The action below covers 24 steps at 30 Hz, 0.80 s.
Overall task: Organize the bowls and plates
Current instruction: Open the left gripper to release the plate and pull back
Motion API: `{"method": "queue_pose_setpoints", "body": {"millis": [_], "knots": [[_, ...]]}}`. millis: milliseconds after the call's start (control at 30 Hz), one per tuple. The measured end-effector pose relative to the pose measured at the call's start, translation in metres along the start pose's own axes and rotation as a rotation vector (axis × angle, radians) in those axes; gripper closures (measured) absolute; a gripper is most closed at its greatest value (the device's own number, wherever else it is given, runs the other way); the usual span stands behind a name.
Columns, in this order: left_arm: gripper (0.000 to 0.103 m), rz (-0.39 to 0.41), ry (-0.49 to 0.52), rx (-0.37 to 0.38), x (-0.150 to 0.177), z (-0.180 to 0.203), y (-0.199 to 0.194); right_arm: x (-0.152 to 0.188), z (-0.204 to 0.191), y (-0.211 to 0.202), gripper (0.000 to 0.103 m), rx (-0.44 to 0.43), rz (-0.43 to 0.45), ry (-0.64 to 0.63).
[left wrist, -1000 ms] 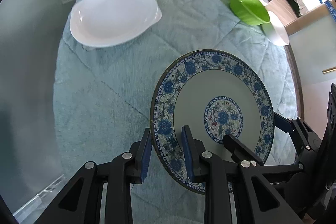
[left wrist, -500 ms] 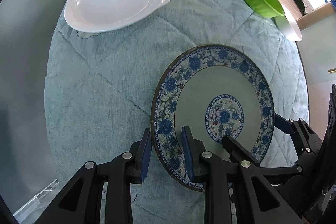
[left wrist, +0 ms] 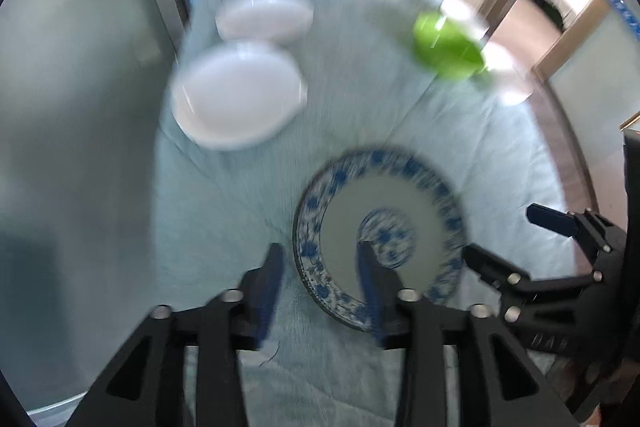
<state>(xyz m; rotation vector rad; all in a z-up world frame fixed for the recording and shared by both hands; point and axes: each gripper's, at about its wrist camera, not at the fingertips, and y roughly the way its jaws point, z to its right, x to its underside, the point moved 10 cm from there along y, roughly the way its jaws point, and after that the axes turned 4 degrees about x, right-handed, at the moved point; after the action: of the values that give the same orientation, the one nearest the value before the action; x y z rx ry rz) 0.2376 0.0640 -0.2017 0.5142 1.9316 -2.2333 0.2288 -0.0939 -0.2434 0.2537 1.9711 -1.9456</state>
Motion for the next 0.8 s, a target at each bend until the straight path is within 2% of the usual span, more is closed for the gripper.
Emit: {"method": "queue_pose_setpoints", "body": {"millis": [33,133,200,267,400,433,467,500,533,567,633,667,700,733,767,800], "knots": [[0.031,0.041,0.002,-0.019,-0.003,0.003,-0.020,-0.001,0.005,-0.015,0.007,0.016,0.019,0.000],[0.010,0.210,0.018,-0.067,-0.007,0.015,-0.085,0.005,0.020,-0.062,0.006,0.043,0.057,0.003],[0.004,0.286,0.017,-0.103,-0.004,0.023,-0.119,0.013,0.030,-0.089,0.006,0.057,0.083,0.018],[0.002,0.352,-0.014,-0.103,0.000,0.033,-0.149,0.021,0.034,-0.107,0.006,0.054,0.090,0.030],[0.002,0.390,-0.072,-0.092,0.006,0.049,-0.180,0.036,0.035,-0.132,0.007,0.028,0.103,0.050],[0.009,0.388,-0.061,-0.085,0.006,0.055,-0.184,0.037,0.036,-0.136,0.014,0.022,0.110,0.047],[0.017,0.380,-0.036,-0.069,0.006,0.062,-0.187,0.039,0.037,-0.143,0.043,0.031,0.121,0.037],[0.056,0.363,-0.015,-0.056,0.006,0.069,-0.189,0.039,0.037,-0.146,0.063,0.048,0.124,0.025],[0.095,0.333,0.010,-0.041,0.008,0.078,-0.188,0.041,0.039,-0.150,0.094,0.071,0.118,0.013],[0.103,0.312,0.026,-0.027,0.010,0.086,-0.189,0.042,0.041,-0.153,0.096,0.083,0.120,0.009],[0.102,0.333,0.048,-0.035,0.012,0.098,-0.197,0.040,0.044,-0.167,0.096,0.083,0.156,0.010],[0.102,0.359,0.065,-0.045,0.011,0.105,-0.205,0.039,0.045,-0.172,0.086,0.075,0.171,0.012],[0.094,0.374,0.077,-0.054,0.009,0.110,-0.209,0.037,0.047,-0.178,0.071,0.076,0.181,0.016],[0.062,0.380,0.085,-0.068,0.008,0.114,-0.213,0.035,0.049,-0.182,0.020,0.084,0.191,0.020],[0.036,0.380,0.087,-0.076,0.008,0.117,-0.216,0.034,0.051,-0.184,0.001,0.083,0.202,0.026],[0.000,0.387,0.082,-0.086,0.005,0.118,-0.219,0.030,0.052,-0.191,0.001,0.081,0.229,0.034]]}}
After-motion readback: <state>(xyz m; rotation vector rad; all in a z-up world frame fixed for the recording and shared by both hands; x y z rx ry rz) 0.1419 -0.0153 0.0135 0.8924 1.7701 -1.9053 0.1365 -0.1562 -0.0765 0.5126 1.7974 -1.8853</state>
